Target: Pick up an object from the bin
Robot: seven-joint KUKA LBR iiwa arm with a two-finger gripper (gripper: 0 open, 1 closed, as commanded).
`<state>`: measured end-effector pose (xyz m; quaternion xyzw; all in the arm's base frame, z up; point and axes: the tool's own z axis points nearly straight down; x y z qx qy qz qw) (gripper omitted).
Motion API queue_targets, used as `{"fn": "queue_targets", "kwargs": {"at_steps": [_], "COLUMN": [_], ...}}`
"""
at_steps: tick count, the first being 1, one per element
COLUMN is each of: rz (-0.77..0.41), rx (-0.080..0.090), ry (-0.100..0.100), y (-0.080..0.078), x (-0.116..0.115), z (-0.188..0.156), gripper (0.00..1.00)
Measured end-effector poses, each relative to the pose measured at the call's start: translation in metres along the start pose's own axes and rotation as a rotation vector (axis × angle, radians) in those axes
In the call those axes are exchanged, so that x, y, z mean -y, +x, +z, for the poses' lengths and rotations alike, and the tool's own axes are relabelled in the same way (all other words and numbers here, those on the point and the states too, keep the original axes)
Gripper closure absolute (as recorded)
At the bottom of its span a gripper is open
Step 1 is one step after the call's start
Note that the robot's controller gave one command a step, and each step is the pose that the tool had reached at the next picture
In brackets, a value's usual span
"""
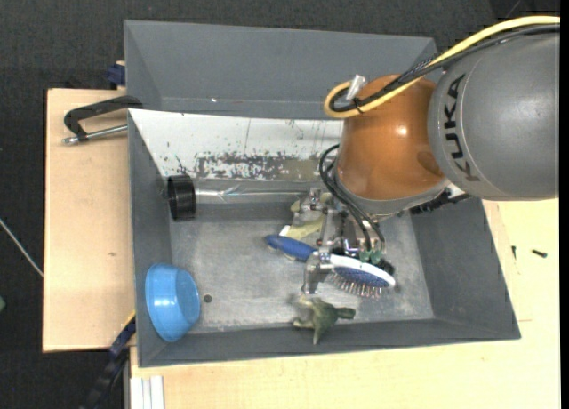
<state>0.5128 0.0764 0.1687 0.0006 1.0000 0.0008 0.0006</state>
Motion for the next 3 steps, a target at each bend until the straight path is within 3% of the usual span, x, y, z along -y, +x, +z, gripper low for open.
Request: {"fn": "queue_targets", "kwargs": {"at_steps": [1, 2, 3], "rz": [-0.221, -0.22, -0.241], "rx": [0.005, 0.014, 0.01], "ry": [0.0, 0.0, 0.001], "y": [-0.021, -0.023, 0.001], "x": [0.026, 0.025, 0.021], "z": [0.088, 0.085, -0.048], "gripper": [0.0, 1.0, 1.0]}}
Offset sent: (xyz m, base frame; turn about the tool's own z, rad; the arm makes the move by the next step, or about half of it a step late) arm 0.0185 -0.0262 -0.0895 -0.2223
